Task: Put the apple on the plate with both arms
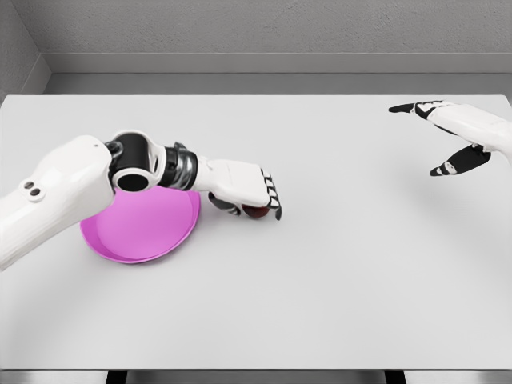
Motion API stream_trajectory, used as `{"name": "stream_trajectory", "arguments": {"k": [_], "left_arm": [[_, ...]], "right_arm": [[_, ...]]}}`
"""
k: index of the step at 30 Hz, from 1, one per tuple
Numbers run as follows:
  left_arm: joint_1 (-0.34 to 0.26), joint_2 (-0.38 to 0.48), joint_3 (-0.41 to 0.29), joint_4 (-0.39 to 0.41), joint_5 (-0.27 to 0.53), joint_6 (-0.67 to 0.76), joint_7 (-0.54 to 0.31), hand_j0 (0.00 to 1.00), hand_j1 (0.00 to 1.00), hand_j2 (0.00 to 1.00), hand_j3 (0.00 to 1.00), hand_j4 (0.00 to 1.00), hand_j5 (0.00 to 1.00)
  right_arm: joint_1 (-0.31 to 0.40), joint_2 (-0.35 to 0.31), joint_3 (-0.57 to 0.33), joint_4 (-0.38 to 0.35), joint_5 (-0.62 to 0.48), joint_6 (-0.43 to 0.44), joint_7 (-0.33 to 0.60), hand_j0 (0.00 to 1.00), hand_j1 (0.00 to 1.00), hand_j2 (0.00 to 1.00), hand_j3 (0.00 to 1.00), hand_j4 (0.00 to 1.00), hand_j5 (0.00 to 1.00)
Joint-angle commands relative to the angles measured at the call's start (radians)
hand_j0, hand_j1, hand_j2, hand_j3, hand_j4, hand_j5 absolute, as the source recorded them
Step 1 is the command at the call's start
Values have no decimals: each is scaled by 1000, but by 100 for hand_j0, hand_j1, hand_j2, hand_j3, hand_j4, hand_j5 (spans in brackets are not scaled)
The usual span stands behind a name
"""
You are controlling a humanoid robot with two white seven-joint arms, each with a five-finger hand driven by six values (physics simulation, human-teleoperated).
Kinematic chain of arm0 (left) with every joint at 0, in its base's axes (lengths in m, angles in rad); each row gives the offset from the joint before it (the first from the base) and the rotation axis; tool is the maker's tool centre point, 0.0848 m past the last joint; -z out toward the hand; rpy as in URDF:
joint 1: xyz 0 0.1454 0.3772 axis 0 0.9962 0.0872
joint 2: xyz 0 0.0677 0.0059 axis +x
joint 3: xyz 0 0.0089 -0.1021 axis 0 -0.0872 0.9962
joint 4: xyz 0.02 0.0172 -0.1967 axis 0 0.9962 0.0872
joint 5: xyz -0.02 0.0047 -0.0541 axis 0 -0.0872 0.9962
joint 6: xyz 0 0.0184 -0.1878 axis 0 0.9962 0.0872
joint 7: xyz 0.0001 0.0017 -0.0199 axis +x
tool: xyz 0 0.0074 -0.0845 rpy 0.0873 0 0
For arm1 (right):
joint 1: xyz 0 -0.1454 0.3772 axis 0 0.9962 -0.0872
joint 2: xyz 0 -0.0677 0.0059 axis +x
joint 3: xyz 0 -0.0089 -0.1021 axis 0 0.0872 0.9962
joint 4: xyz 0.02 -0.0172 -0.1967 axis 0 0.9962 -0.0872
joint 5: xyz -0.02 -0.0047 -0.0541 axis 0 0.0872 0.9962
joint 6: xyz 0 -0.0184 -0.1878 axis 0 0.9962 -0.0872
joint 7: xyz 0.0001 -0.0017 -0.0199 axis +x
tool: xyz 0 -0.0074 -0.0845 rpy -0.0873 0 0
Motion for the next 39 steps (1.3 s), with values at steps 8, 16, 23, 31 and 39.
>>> {"name": "stream_trajectory", "arguments": {"k": [8,16,23,31,39], "left_arm": [[-2,5,-7,-1,25,1,-68,42,42,42,42,42,42],[0,17,3,-3,86,1,-62,34,34,34,34,34,34],[-3,63,107,-90,94,1,-48,28,28,28,28,28,28],[5,350,130,-192,219,1,-17,29,29,29,29,29,29],[72,448,125,-189,227,1,-11,31,31,31,31,31,31]], "right_arm": [[0,-1,1,-1,-3,1,0,100,100,100,100,100,100],[0,-1,1,-3,-3,1,0,100,100,100,100,100,100],[0,-3,1,-10,-3,1,0,100,100,100,100,100,100],[0,-4,1,-10,-3,1,0,100,100,100,100,100,100],[2,-12,-5,-18,-3,-4,0,100,100,100,100,100,100]]}}
